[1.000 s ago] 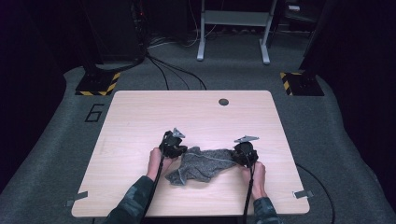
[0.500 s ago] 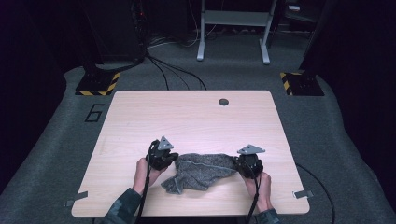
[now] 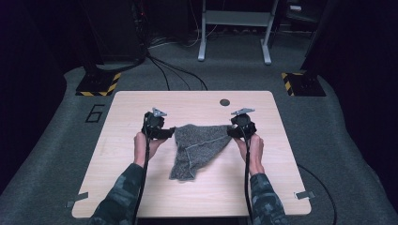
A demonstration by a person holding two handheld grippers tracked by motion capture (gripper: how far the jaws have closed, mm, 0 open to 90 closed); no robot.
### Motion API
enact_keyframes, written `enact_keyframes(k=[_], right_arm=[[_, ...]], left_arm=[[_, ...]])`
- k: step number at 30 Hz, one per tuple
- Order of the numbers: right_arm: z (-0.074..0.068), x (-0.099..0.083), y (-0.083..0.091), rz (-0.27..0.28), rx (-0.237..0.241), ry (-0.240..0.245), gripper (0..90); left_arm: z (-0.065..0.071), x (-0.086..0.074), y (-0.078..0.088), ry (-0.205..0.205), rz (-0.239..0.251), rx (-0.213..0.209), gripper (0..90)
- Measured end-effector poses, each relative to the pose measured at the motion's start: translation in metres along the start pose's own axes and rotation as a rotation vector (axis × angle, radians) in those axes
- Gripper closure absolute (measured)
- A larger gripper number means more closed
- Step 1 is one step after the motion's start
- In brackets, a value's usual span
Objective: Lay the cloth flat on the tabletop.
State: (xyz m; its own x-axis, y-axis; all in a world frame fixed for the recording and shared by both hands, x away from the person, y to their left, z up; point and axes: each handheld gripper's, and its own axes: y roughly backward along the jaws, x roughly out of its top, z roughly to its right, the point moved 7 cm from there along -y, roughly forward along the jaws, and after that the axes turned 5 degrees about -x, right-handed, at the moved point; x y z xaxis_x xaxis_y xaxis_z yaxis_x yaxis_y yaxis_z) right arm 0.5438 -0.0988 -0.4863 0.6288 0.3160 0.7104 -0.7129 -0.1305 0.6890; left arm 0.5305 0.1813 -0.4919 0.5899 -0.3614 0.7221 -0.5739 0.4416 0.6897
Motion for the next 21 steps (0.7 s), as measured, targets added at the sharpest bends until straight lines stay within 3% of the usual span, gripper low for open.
enact_keyframes(k=[2,3,6,11,15,21], right_arm=[[-0.008,-0.011,-0.001,-0.020,0.036,0.014,46.9],[-0.012,-0.014,0.000,-0.022,0.051,-0.002,45.5],[-0.027,-0.026,0.006,-0.022,0.103,0.002,42.9],[-0.047,-0.034,0.019,0.010,0.170,0.031,36.8],[-0.072,-0.032,0.027,0.023,0.215,0.073,35.6],[-0.107,-0.016,0.023,0.024,0.248,0.148,34.8]], left_arm=[[0.004,-0.010,-0.002,0.004,-0.012,-0.011,39.4],[0.006,-0.015,-0.004,0.009,-0.008,-0.014,39.4],[0.014,-0.030,-0.003,0.024,-0.012,-0.056,37.6],[0.025,-0.049,0.002,0.019,-0.030,-0.086,34.9],[0.029,-0.062,0.006,0.010,-0.037,-0.094,33.9],[0.034,-0.080,0.002,0.048,-0.048,-0.122,33.4]])
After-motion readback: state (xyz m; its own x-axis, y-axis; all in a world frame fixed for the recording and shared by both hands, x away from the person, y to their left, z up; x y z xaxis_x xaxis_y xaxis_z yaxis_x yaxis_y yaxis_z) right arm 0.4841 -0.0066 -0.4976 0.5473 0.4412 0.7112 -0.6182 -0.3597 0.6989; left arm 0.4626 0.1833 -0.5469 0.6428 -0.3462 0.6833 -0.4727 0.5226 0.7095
